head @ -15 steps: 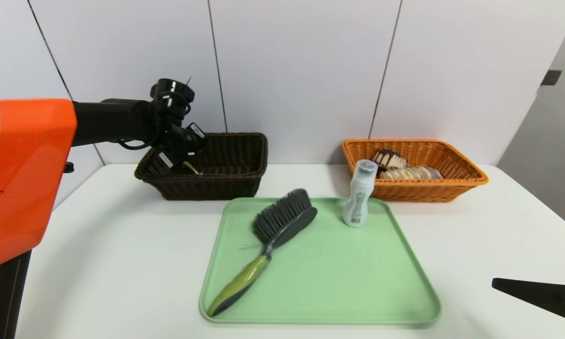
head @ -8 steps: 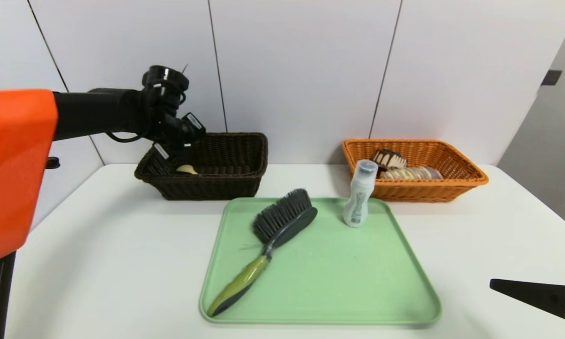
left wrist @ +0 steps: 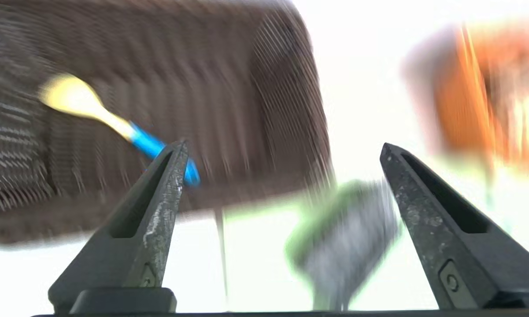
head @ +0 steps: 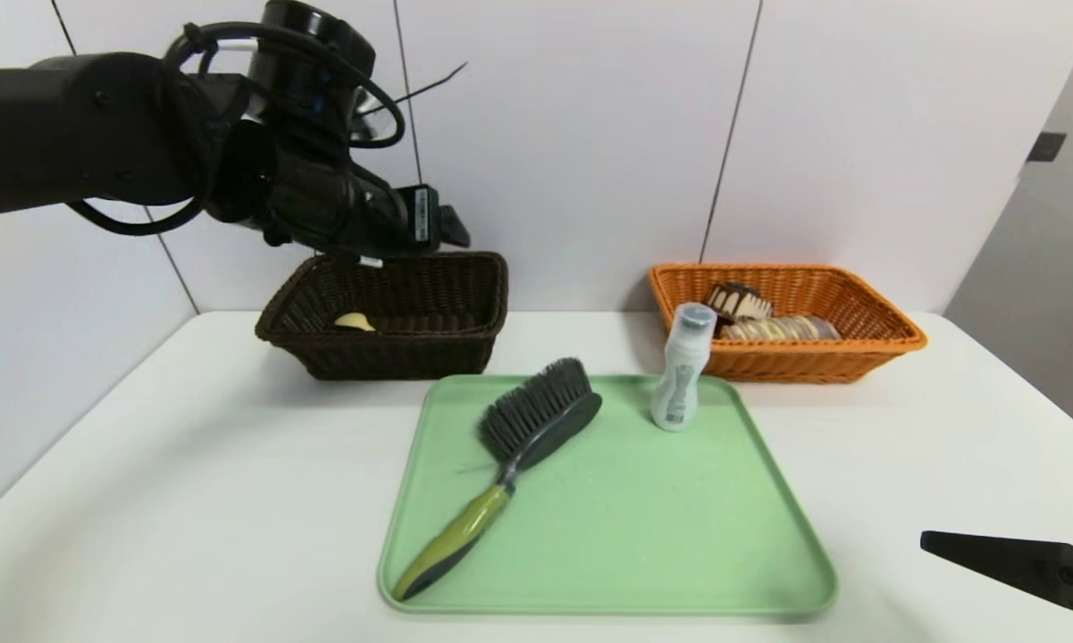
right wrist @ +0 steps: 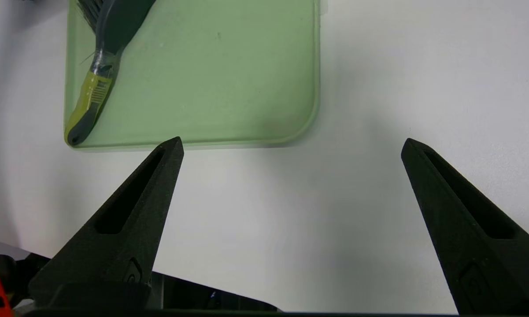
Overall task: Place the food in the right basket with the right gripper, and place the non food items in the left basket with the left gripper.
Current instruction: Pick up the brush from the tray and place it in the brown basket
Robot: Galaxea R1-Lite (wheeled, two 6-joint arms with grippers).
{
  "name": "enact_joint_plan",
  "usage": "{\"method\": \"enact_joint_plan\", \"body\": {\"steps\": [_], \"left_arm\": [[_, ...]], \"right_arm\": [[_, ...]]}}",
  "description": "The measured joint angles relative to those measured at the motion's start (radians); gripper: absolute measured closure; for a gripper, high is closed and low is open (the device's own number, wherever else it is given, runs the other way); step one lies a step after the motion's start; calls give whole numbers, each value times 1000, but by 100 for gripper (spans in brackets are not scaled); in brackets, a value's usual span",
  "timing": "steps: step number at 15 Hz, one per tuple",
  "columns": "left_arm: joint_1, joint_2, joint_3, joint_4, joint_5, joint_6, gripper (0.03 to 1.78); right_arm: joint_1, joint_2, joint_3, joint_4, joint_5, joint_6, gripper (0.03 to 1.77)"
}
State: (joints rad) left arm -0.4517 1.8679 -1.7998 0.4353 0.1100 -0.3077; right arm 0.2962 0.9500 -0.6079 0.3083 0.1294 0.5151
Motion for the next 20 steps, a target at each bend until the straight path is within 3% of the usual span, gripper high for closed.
{"method": "enact_joint_plan", "body": {"steps": [2,4,6,8,10,12,16,17,20], "left_arm": [[-34,-65,70,87,-83,105,23],[-80,-119,114,225,-124,171,20],[-117,-150,150,311,-124,178,18],[-139,-173,209,312,-106,174,16],[-182,-195,293,306,-45,164,15],[-232,-211,343,303,-4,126,14],[-326,-212,393,303,-1,83,13],[-341,-210,407,303,-1,82,13],[-363,-193,416,303,-21,84,12]], "right_arm": [[3,10,-20,0,-1,-37,9],[3,37,-66,0,-7,-121,9],[-4,72,-107,0,-10,-266,9],[-22,108,-133,-13,-11,-444,9],[-41,164,-158,-85,-27,-578,9],[-49,232,-201,-172,-77,-605,9],[-54,340,-276,-204,-173,-588,9],[-54,359,-276,-211,-177,-580,9],[-50,419,-309,-282,-171,-446,9]]}}
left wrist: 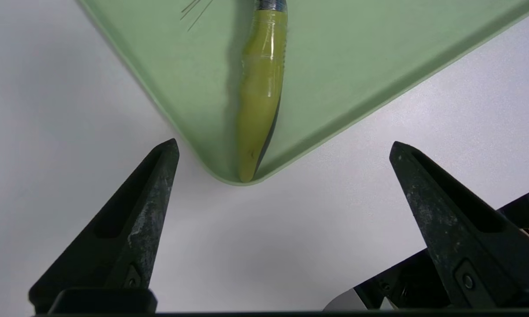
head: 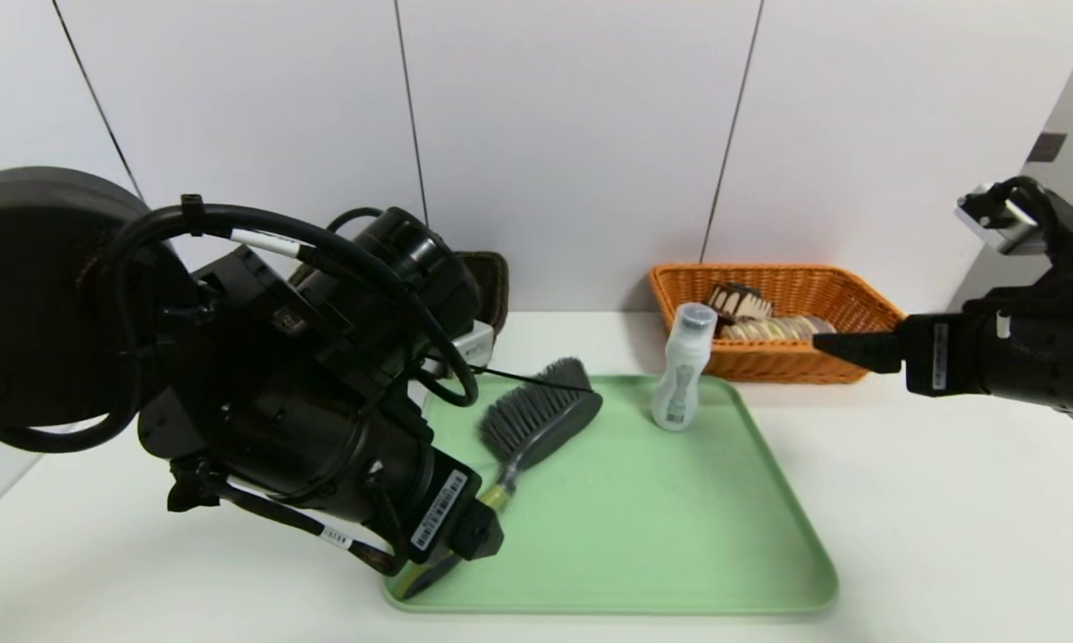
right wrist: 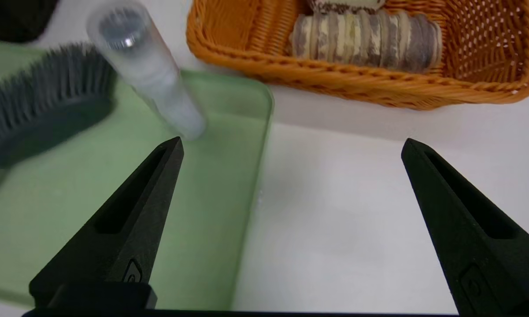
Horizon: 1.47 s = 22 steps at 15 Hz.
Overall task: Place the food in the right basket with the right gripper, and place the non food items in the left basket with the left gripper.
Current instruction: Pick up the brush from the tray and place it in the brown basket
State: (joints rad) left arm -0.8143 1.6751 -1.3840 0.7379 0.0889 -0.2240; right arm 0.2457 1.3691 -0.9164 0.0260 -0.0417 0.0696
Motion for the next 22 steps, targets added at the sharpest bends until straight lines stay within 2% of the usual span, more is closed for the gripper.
{"method": "enact_joint_plan", "body": {"steps": [2,3,8,14,19,22], "left_arm": [[-5,22,-18,0,-25,4,12],[-5,38,-37,3,-30,4,12],[-5,134,-136,55,-110,-12,12],[10,223,-188,93,-115,-21,12],[37,258,-187,106,-115,-15,12],[41,272,-184,110,-115,-16,12]], "right_arm": [[2,28,-14,-37,60,120,9],[-1,37,-11,-37,84,145,9],[-15,44,53,-41,89,149,9],[-19,12,122,-46,91,149,9],[-39,-2,209,-202,97,143,9],[-47,-4,227,-208,96,143,9]]}}
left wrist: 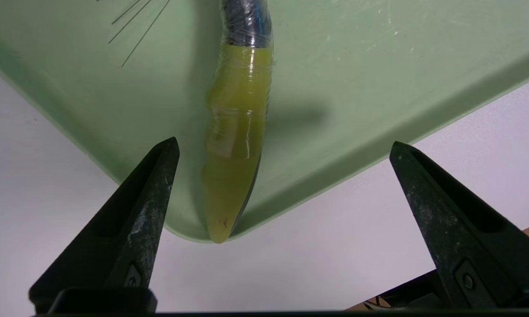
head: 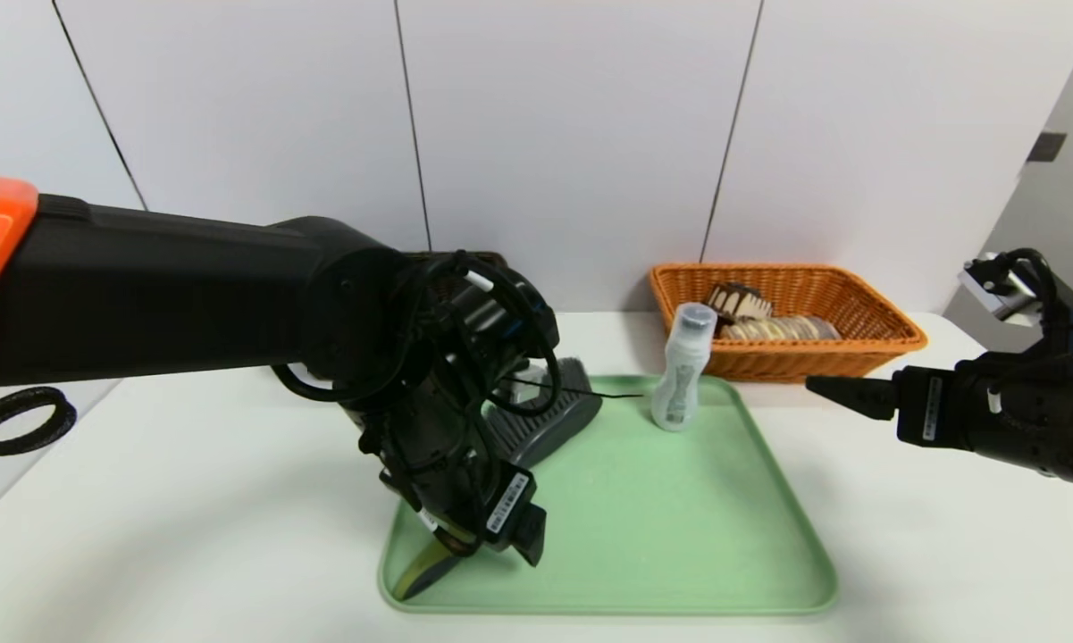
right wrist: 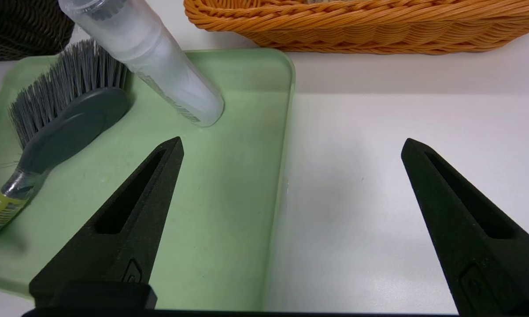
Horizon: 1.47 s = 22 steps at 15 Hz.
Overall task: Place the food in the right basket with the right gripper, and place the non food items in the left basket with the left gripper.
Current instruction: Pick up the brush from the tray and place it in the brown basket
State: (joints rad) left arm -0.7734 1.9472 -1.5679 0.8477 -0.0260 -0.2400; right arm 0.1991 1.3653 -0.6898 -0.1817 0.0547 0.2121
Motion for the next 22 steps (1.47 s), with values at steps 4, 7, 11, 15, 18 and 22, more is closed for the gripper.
{"method": "enact_joint_plan", "body": {"steps": [4,7,11,15,18,22], "left_arm": [[7,13,8,5,3,0,12],[22,25,9,5,3,16,12],[33,33,11,6,5,50,12],[39,35,21,6,5,83,12],[42,31,41,5,5,127,12],[53,28,47,-3,17,173,12]], "right_arm": [[-1,-1,4,0,0,0,9],[-1,-1,6,0,0,0,9],[-1,0,14,-1,1,-2,9],[0,5,19,-1,3,0,9],[0,10,19,-1,14,-1,9],[0,18,19,-2,17,-1,9]]}}
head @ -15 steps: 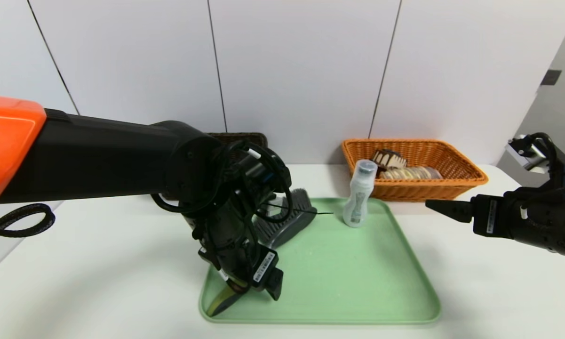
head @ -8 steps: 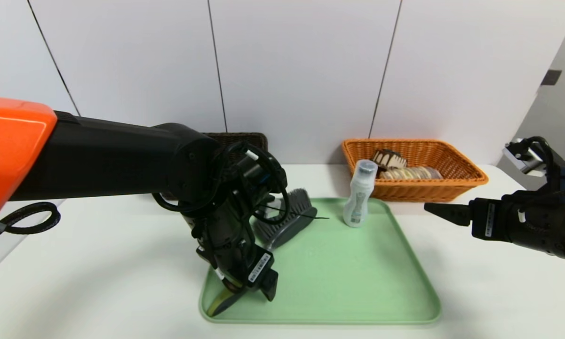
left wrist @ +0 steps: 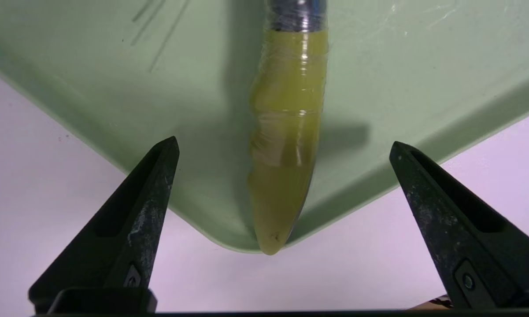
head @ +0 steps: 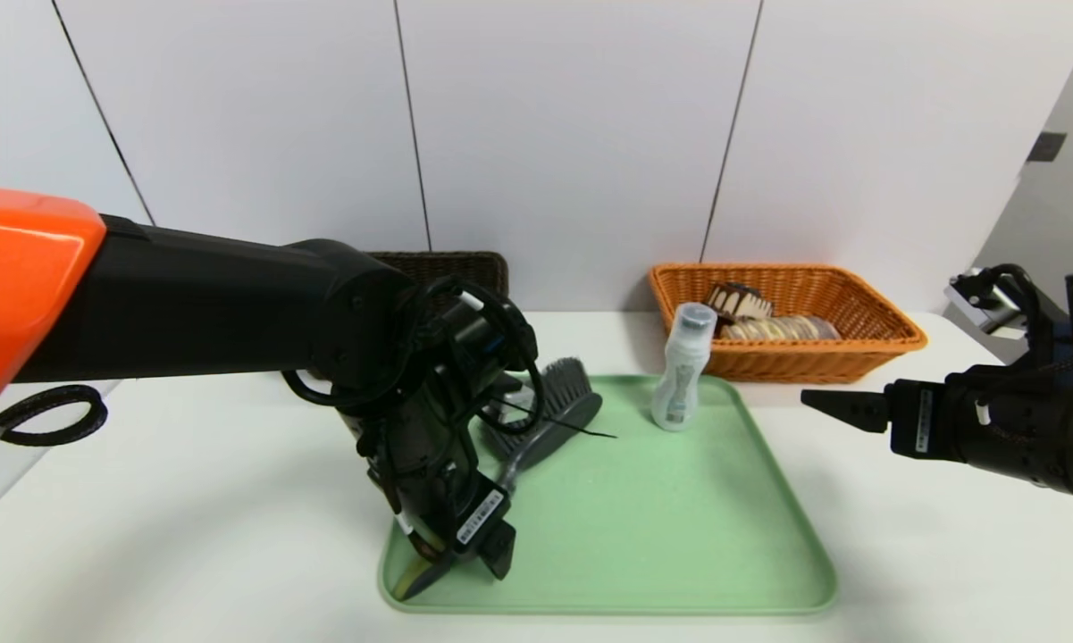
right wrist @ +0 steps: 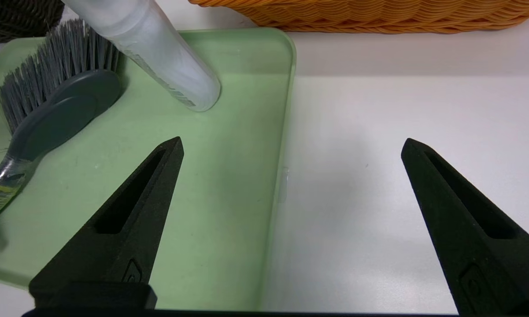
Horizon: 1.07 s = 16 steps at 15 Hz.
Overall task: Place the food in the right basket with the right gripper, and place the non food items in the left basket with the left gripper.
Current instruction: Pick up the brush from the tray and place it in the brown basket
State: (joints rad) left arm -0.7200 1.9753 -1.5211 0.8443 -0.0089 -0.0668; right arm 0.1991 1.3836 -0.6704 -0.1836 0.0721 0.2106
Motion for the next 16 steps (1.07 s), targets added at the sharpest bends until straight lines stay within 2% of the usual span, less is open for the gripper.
{"method": "enact_joint_plan", "body": {"steps": [6,16], "left_arm": [[5,14,-1,-34,52,2,12],[-19,26,-3,-29,53,1,12]], "right_arm": [[0,9,2,-1,4,0,9],[0,11,20,-8,4,1,9]]}}
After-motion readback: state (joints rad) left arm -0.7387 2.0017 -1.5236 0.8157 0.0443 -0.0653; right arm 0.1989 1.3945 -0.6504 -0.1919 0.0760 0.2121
